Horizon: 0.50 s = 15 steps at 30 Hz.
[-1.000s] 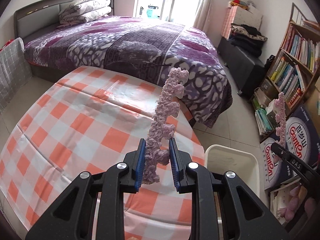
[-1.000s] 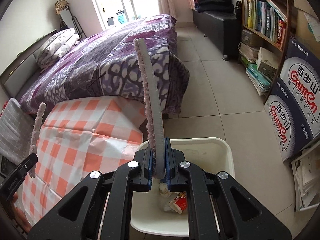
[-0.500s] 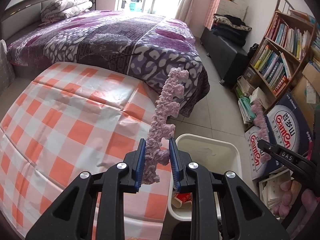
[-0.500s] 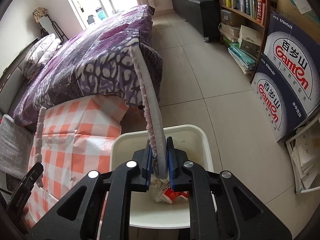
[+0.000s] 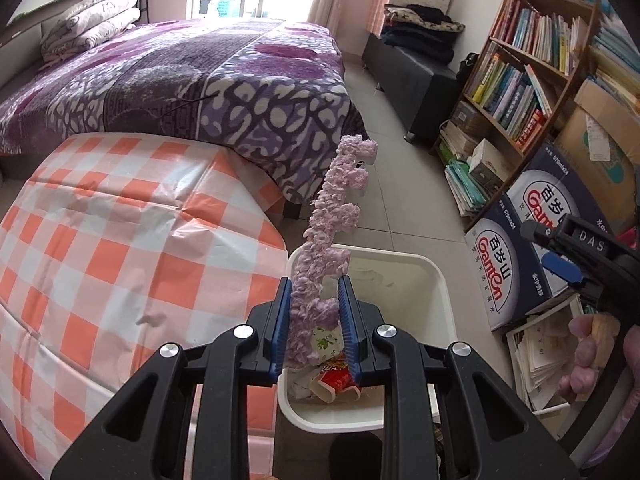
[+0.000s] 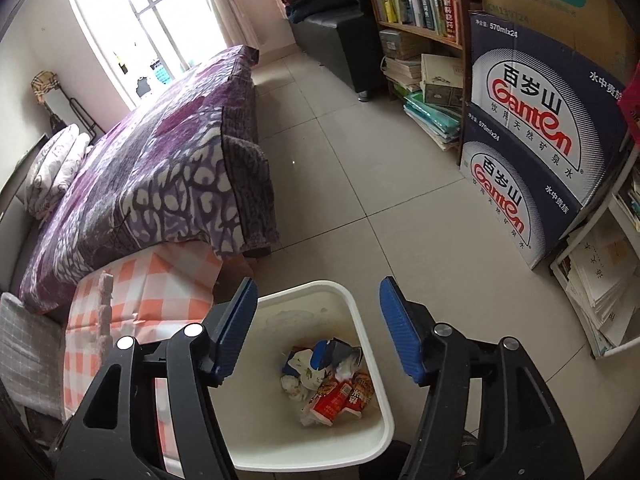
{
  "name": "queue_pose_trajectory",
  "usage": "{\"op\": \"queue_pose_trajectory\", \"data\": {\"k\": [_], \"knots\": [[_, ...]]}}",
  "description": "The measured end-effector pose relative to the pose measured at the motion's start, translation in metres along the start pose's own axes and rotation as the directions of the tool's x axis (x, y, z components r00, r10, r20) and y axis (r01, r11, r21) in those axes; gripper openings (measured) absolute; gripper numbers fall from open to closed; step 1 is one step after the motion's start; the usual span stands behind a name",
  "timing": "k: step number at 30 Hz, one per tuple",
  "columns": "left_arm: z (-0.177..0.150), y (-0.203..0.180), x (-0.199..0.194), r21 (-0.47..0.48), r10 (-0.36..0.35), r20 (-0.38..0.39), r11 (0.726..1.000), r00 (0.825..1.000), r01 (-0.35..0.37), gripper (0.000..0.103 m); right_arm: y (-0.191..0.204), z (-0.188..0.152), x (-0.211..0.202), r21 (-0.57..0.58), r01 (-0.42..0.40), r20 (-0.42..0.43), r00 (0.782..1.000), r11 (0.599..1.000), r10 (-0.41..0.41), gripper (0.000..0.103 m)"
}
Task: Collect trash
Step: 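Drop the white foam strip into the bin with the right tool while the left tool carries the pink strip, then release the pink fuzzy strip into the white bin with the left tool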
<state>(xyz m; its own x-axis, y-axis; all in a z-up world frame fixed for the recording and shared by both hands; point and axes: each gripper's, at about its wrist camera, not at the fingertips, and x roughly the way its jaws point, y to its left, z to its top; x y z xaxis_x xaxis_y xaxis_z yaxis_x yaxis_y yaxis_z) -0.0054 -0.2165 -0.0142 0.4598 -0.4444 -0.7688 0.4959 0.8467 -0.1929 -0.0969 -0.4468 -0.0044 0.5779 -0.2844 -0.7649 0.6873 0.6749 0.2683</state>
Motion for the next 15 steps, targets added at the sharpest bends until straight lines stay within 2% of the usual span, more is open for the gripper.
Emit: {"op": "queue_pose_trajectory", "data": {"k": [8, 12, 14, 15], "knots": [[-0.010, -0.026, 0.025, 0.050, -0.026, -0.059, 0.998, 0.998, 0.029, 0.024, -0.015, 0.006, -0.001, 0.059, 0.015, 0.009, 1.000, 0.998, -0.015, 0.068], [-0.013, -0.033, 0.038, 0.040, -0.068, -0.091, 0.997, 0.994, 0.072, 0.025, -0.017, 0.005, -0.002, 0.072, 0.032, 0.014, 0.999, 0.997, -0.033, 0.071], [-0.014, -0.034, 0.044, 0.027, -0.084, -0.105, 0.996, 0.991, 0.087, 0.030, -0.018, 0.005, -0.001, 0.070, 0.046, 0.017, 0.999, 0.996, -0.048, 0.072], [-0.015, -0.033, 0.046, 0.023, -0.089, -0.112, 0.995, 0.990, 0.092, 0.043, -0.017, 0.004, -0.002, 0.069, 0.050, 0.018, 0.999, 0.996, -0.051, 0.072]]}}
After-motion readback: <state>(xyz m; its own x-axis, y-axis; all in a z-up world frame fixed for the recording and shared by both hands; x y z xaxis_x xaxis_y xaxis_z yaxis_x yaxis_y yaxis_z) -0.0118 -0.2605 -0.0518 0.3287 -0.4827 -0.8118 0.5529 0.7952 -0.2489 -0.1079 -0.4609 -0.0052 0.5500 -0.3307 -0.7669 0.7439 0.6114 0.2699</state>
